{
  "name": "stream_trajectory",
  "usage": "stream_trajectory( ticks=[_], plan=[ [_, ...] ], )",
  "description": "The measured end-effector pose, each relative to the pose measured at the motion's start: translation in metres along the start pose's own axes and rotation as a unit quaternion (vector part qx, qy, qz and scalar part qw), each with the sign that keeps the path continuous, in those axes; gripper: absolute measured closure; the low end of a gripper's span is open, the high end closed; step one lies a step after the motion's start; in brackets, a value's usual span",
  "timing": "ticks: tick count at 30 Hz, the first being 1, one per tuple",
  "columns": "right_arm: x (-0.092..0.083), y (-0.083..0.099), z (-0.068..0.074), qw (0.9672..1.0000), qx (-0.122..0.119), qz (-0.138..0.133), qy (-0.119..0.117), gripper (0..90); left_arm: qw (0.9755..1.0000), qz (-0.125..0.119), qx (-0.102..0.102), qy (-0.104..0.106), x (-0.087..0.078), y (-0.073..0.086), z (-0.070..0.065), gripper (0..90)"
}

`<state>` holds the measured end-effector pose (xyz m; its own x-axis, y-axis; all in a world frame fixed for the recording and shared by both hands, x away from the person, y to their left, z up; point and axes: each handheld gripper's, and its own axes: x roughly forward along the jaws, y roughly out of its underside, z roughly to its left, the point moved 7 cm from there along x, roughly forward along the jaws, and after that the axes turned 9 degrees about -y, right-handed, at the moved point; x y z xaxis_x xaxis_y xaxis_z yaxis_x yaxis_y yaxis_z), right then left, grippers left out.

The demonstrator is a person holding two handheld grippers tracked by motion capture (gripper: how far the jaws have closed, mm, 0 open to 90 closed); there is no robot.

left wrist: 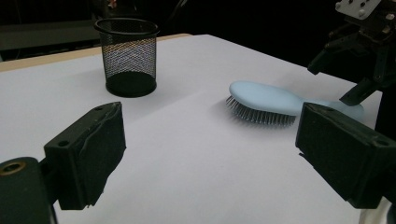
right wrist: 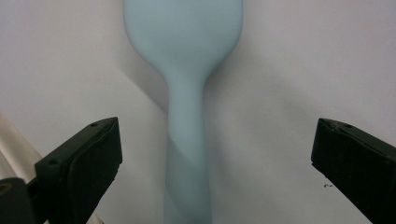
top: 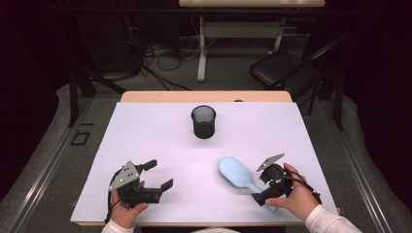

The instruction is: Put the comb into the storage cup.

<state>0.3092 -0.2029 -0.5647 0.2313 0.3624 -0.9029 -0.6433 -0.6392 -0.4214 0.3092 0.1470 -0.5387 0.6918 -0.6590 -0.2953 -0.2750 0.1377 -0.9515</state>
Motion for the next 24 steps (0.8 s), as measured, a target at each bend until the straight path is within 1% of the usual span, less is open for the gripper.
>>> stream_trajectory(
  ticks=[3, 4, 5, 9, 12, 14, 15, 16, 18, 19, 20, 21, 24],
  plan=[
    [0.001, 0.001, 0.0, 1.0, 0.002, 0.008, 0.004, 2.5, 1.0, -0.001, 0.0, -0.003, 0.0, 0.0, 0.0, 8.6],
    [0.002, 0.001, 0.0, 1.0, 0.005, 0.007, 0.004, 3.2, 1.0, -0.001, 0.0, -0.003, 0.0, 0.0, 0.0, 8.6],
    [0.002, 0.001, -0.001, 0.9999, 0.003, 0.011, 0.004, 3.4, 1.0, -0.001, 0.0, -0.003, 0.0, 0.0, 0.0, 8.6],
    [0.005, -0.001, -0.001, 0.9998, 0.004, 0.019, -0.002, 3.4, 1.0, -0.002, 0.001, -0.002, 0.0, 0.0, 0.0, 8.6],
    [0.006, -0.003, 0.0, 0.9996, 0.003, 0.029, -0.002, 3.4, 1.0, -0.002, -0.001, 0.003, -0.001, 0.0, 0.0, 8.6],
    [0.007, -0.004, 0.001, 0.9993, 0.001, 0.037, -0.001, 3.5, 1.0, -0.004, -0.001, 0.003, -0.001, -0.001, 0.0, 8.6],
    [0.008, -0.005, 0.002, 0.9989, 0.001, 0.047, -0.001, 4.2, 1.0, -0.004, -0.001, 0.003, -0.001, -0.001, 0.0, 8.6],
    [0.009, -0.005, 0.002, 0.9987, -0.001, 0.052, -0.001, 4.6, 1.0, -0.004, -0.001, 0.003, -0.001, -0.001, 0.0, 8.6],
    [0.009, -0.006, 0.002, 0.9985, -0.002, 0.055, -0.002, 5.1, 1.0, -0.003, 0.0, 0.003, -0.001, -0.001, 0.0, 8.6],
    [0.009, -0.006, 0.003, 0.9979, -0.002, 0.064, -0.002, 6.4, 1.0, -0.003, 0.0, 0.003, -0.001, -0.001, 0.0, 8.6],
    [0.011, -0.007, 0.004, 0.9983, -0.002, 0.057, -0.002, 6.7, 1.0, -0.003, 0.0, 0.003, -0.001, -0.001, 0.0, 8.6],
    [0.011, -0.007, 0.004, 0.9981, -0.004, 0.062, -0.002, 6.8, 1.0, -0.003, 0.0, 0.003, -0.001, -0.001, 0.0, 8.6],
    [0.014, -0.009, 0.006, 0.998, -0.011, 0.062, -0.001, 7.5, 1.0, -0.002, -0.001, 0.005, -0.001, 0.0, -0.001, 8.6]
  ],
)
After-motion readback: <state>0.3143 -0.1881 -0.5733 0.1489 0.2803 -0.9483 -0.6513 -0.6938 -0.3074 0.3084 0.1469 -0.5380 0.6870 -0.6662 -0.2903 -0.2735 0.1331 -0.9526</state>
